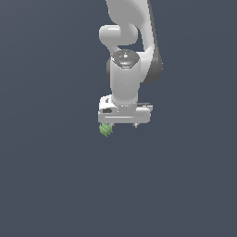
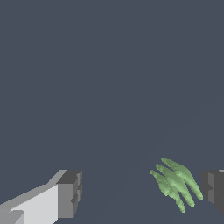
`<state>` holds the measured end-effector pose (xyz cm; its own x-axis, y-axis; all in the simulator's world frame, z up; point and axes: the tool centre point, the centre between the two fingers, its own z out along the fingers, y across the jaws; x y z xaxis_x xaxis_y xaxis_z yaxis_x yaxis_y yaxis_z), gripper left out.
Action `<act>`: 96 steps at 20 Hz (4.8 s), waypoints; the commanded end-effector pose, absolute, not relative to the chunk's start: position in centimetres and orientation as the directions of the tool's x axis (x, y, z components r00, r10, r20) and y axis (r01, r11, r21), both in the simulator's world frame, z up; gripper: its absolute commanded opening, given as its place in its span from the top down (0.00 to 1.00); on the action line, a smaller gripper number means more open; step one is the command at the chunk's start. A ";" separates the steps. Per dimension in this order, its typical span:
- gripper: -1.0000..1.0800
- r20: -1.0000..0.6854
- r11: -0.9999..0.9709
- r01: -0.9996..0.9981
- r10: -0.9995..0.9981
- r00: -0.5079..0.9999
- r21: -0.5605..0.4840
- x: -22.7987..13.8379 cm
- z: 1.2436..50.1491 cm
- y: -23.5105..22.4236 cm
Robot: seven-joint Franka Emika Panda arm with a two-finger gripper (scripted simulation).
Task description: Pick up the object and move it to a goal position.
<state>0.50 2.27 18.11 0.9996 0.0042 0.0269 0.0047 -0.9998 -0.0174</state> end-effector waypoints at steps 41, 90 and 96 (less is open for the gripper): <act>0.04 0.018 -0.925 0.379 0.379 0.925 0.014 -3.4 13.2 -5.2; 1.00 0.000 -0.730 0.684 0.684 0.730 0.000 -7.4 4.0 -7.4; 1.00 0.001 -0.730 0.683 0.683 0.730 0.001 -7.4 4.1 -7.4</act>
<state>-7.37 -7.45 4.12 0.7306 0.6828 0.0005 0.6828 -0.7306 0.0013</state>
